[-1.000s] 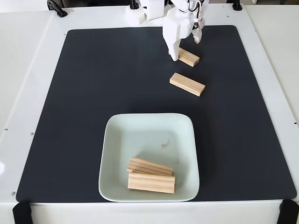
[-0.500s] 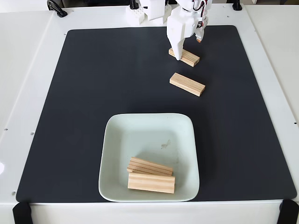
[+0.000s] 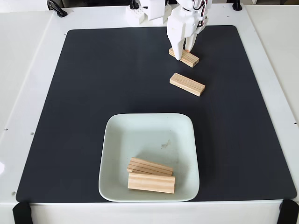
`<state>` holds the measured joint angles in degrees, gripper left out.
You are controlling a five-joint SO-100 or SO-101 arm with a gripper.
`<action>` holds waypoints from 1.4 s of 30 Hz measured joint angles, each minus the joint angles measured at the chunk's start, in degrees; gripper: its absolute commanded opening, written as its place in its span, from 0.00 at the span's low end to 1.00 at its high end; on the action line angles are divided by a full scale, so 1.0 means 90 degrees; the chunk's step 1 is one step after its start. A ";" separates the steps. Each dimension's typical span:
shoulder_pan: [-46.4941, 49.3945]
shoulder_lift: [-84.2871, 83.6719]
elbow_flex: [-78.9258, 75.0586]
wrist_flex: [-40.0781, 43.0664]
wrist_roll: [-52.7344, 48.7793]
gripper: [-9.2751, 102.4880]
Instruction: Pick up the wooden block and place them on the plate.
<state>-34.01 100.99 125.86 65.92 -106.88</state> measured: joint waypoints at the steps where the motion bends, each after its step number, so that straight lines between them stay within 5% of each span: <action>1: 0.0000 0.0010 0.0020 0.0000 -0.0010 0.08; 12: -0.0020 0.0000 -0.0205 0.0000 0.0674 0.08; 25: -0.0576 -0.0566 -0.3750 0.0107 0.5332 0.08; 34: 0.0137 -0.2021 -0.7070 0.0107 0.9229 0.08; 42: 0.0938 -0.3457 -0.9160 0.0117 1.0703 0.08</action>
<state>-25.58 69.87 43.42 66.97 -10.55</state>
